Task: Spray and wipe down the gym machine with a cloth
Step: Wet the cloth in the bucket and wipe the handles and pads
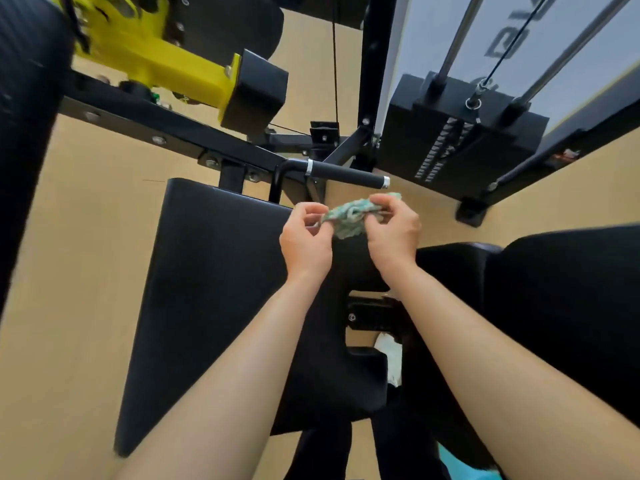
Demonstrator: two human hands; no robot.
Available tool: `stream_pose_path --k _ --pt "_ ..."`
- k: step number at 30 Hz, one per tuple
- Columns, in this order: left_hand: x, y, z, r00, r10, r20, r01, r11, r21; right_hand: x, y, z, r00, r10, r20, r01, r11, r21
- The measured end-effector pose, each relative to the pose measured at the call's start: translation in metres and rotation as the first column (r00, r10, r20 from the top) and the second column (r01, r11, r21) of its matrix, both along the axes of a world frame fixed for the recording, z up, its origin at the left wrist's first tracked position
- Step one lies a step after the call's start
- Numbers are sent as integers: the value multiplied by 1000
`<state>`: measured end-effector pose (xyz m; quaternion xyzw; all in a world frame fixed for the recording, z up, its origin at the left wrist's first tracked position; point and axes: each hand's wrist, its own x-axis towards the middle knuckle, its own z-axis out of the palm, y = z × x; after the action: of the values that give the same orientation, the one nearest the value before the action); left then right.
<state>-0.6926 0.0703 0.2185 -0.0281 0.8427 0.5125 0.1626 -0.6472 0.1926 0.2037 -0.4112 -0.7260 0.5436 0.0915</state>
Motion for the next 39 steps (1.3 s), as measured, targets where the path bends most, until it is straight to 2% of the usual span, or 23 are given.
stream_pose_path --k 4,6,8,10,11,13,16,20,23,26,32,36,39 --pt "-58 22 -33 987 -113 -114 96 984 -148 -60 25 -32 999 43 -2 -42 993 111" --pt "-84 26 -49 967 -201 -159 154 951 -269 -86 35 -46 994 104 15 -105 976 193" --pt "-105 25 -60 927 -300 -224 181 883 -433 -106 41 -57 974 215 67 -225 950 219" --pt "-124 20 -68 886 -366 -284 154 811 -565 -121 42 -67 919 373 128 -391 904 173" --pt "-134 17 -72 882 -380 -278 145 782 -607 -126 41 -71 878 455 146 -474 868 147" --pt "-154 13 -81 903 -397 -166 200 729 -655 -133 37 -78 816 561 139 -576 806 137" --pt "-176 13 -92 915 -403 15 339 748 -571 -140 30 -88 800 597 58 -596 781 184" --pt "-179 12 -100 910 -408 -65 297 756 -582 -141 26 -101 807 591 -12 -562 773 294" --pt "-181 16 -101 922 -382 -68 256 730 -634 -132 38 -111 810 584 47 -561 750 351" --pt "-186 22 -98 929 -369 -16 263 691 -673 -121 60 -117 835 532 145 -546 764 345" --pt "-197 23 -92 927 -365 85 340 722 -602 -103 76 -123 868 436 238 -496 796 348" --pt "-207 23 -92 917 -356 181 397 759 -516 -123 52 -116 844 515 148 -535 793 290" --pt "-208 23 -95 927 -337 163 372 786 -494 -147 29 -110 799 599 40 -587 765 265"
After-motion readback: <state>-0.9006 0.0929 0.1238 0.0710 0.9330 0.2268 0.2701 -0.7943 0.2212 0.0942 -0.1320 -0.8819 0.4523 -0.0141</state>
